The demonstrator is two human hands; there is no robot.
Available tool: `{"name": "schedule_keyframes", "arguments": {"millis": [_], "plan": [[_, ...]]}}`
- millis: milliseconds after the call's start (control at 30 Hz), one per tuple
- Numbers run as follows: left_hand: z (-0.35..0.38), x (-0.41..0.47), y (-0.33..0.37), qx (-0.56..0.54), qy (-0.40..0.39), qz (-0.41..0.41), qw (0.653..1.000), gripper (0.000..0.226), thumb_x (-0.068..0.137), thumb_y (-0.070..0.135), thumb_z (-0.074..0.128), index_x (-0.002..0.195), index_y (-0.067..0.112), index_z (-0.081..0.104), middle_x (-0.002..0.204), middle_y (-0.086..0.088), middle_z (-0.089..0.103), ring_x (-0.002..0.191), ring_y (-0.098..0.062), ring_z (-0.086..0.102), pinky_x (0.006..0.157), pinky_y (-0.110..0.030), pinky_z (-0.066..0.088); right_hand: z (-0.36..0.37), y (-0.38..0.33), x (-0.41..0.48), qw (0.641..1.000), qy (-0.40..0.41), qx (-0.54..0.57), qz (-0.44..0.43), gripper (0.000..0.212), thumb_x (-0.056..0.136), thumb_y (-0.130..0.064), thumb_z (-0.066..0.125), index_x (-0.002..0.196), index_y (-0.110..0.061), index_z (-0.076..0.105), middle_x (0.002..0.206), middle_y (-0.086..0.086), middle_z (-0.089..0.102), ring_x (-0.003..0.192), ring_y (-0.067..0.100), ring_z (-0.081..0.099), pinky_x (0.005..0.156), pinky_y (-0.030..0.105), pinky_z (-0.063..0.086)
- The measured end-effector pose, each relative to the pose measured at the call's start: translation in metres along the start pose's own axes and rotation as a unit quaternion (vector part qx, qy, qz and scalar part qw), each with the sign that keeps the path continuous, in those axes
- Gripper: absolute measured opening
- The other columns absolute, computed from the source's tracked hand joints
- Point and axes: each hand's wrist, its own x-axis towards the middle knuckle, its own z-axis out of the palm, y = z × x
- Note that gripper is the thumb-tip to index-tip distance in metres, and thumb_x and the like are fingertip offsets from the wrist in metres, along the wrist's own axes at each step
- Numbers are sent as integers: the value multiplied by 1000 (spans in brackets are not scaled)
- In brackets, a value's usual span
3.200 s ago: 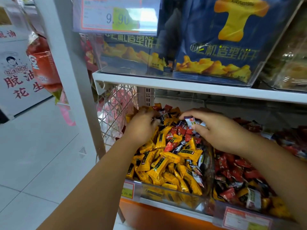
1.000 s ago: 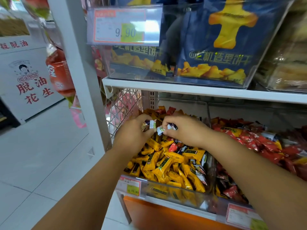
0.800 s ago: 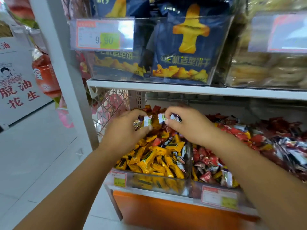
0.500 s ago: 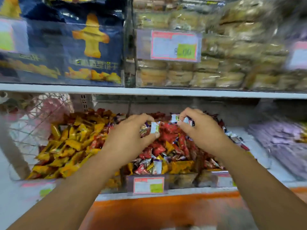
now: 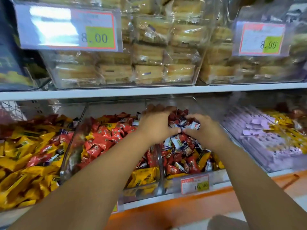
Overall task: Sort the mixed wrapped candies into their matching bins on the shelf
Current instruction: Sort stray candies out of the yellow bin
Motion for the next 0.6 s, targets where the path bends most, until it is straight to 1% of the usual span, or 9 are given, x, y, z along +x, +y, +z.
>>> {"name": "schedule_keyframes", "arguments": {"millis": [33,100,167,200,300,367,400,500,600], "plan": [[-2,-1,-2,-17,-8,8,1000,76,81,60,64,146,36,32,142,-2,47,131,-28,42,105,-44,40,-2,0,-1,1000,-15,2,-3,51,83,-40,72,130,-36,53,135,3,50,116,21,54,92,31,44],[-14,-11,-7,-54,-7,21,998,75,83,57,65,147,35,32,151,1,39,136,-23,38,110,-37,36,-9,-3,-3,1000,-29,3,-11,59,82,-43,73,136,-35,50,138,3,49,122,20,49,98,32,42],[-32,-31,-18,-60,14,29,998,68,86,54,62,146,34,36,149,4,42,134,-18,41,108,-33,37,-15,-9,-6,999,-28,-11,-19,53,84,-44,69,134,-36,52,139,5,48,125,23,47,99,34,42],[-42,-44,-27,-51,23,28,998,66,87,55,60,145,34,37,148,4,45,133,-18,43,108,-34,38,-17,-16,-9,999,-21,-18,-25,47,87,-42,67,132,-36,53,137,6,49,124,23,47,97,33,42],[-75,-93,-60,-5,44,-2,999,59,86,58,56,141,41,40,129,2,56,125,-21,46,105,-40,38,-17,-51,-24,997,4,1,-76,31,94,-34,59,125,-35,59,126,2,53,110,17,51,83,24,41],[-93,-127,-88,19,59,-37,997,55,86,56,57,138,43,43,110,5,51,119,-21,42,103,-39,37,-9,-84,-35,991,11,39,-130,24,95,-29,58,119,-34,63,113,-3,55,98,11,52,74,16,39],[-100,-144,-104,35,69,-50,996,53,86,53,59,137,41,46,111,5,50,120,-21,40,104,-38,35,-2,-102,-41,985,10,47,-163,23,95,-28,57,116,-34,64,109,-6,56,98,10,52,76,17,39],[-115,-195,-151,62,88,-102,989,49,87,44,64,133,33,54,133,4,51,127,-21,36,108,-36,29,22,-161,-62,960,-10,62,-274,20,94,-25,59,110,-32,68,109,-11,61,107,7,54,92,24,40],[-116,-242,-194,39,90,-165,981,43,87,44,62,127,28,60,130,0,57,124,-27,44,104,-39,35,49,-212,-75,934,-63,57,-347,21,93,-21,60,110,-29,70,112,-13,61,110,4,54,100,23,38]]}}
